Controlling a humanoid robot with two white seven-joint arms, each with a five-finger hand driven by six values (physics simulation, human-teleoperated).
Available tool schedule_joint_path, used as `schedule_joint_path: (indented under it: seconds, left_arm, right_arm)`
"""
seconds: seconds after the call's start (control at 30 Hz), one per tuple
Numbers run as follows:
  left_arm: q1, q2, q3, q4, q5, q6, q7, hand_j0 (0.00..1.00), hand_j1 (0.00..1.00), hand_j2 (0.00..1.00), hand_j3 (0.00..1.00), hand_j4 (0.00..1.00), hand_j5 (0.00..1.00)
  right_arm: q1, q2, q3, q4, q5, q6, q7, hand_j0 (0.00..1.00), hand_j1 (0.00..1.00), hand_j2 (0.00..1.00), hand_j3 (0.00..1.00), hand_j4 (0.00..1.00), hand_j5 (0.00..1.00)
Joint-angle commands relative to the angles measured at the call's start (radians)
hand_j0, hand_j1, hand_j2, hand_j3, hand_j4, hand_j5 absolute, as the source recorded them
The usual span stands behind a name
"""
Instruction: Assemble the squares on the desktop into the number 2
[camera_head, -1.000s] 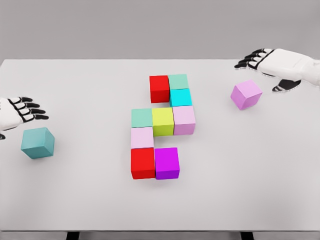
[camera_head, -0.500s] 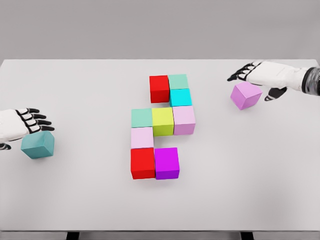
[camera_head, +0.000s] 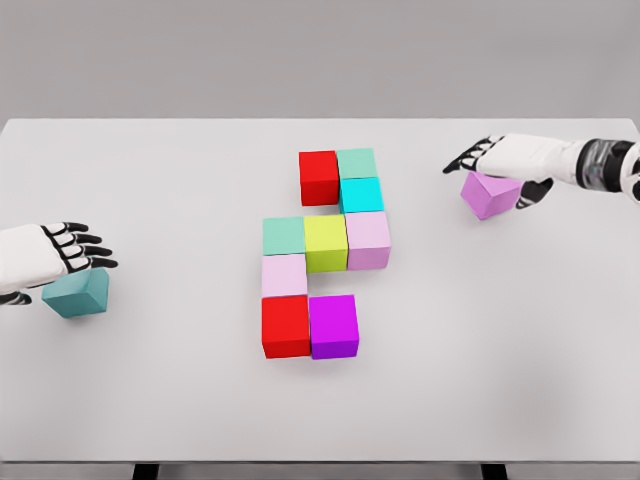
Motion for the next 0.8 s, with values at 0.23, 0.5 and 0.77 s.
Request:
schedule_joint_path:
  seconds: [0.23,0.5,0.77]
  left_arm:
    - [0.0,-0.04,0.0,0.01,-0.032,0.001,0.0,1.0,1.0,1.0,1.0,1.0,1.0]
    - [0.0,-0.067,0.0,0.027,-0.066,0.001,0.0,1.0,1.0,1.0,1.0,1.0,1.0]
    - [0.0,-0.083,-0.001,0.062,-0.077,0.001,0.0,1.0,1.0,1.0,1.0,1.0,1.0]
  right_arm:
    - [-0.011,0.015,0.009,0.06,0.023,0.003,0.0,1.0,1.0,1.0,1.0,1.0,1.0]
    - [-0.018,0.015,0.006,0.06,0.023,0.003,0.0,0.84,0.84,0.84,0.84,0.84,0.84]
    - [-0.017,0.015,0.007,0.055,0.023,0.003,0.0,0.6,0.6,0.6,0.6,0.6,0.6]
